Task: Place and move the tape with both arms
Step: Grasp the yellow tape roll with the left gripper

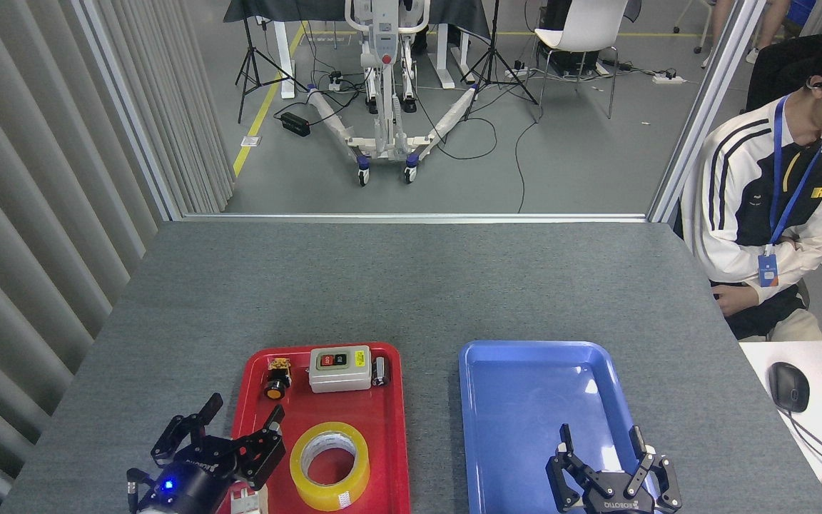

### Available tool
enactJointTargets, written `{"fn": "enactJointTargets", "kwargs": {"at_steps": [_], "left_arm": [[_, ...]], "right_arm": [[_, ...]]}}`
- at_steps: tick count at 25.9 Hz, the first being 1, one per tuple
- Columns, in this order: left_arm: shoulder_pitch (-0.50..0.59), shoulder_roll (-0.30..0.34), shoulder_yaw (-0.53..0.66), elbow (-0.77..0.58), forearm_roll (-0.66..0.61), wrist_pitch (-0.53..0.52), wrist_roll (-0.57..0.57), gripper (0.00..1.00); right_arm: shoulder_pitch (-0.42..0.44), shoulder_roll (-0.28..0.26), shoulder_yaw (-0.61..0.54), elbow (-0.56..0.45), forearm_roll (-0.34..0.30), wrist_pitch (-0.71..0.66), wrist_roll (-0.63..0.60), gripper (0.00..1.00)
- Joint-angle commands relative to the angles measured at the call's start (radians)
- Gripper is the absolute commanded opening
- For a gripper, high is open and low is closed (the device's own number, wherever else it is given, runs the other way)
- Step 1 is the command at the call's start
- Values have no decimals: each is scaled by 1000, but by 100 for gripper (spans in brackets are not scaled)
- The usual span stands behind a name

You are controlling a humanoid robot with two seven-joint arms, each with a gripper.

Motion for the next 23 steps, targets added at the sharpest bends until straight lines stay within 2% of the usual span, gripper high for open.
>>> {"fn": "enactJointTargets", "kwargs": {"at_steps": [1,4,10,16,23], "left_arm": [[-39,14,-48,0,9,1,-245,99],[-64,17,-79,-5,9,-1,-417,99],[-120,14,-139,-14,15,-4,-485,99],[-215,20,-149,55,21,1,-741,99],[-287,38,-183,218,21,1,-761,99]], "right_arm": [[0,0,0,0,0,-1,0,100],[1,3,1,0,0,-1,0,100],[-2,0,4,0,0,-3,0,100],[3,2,6,0,2,-14,6,100],[3,3,6,0,0,-28,26,100]]}}
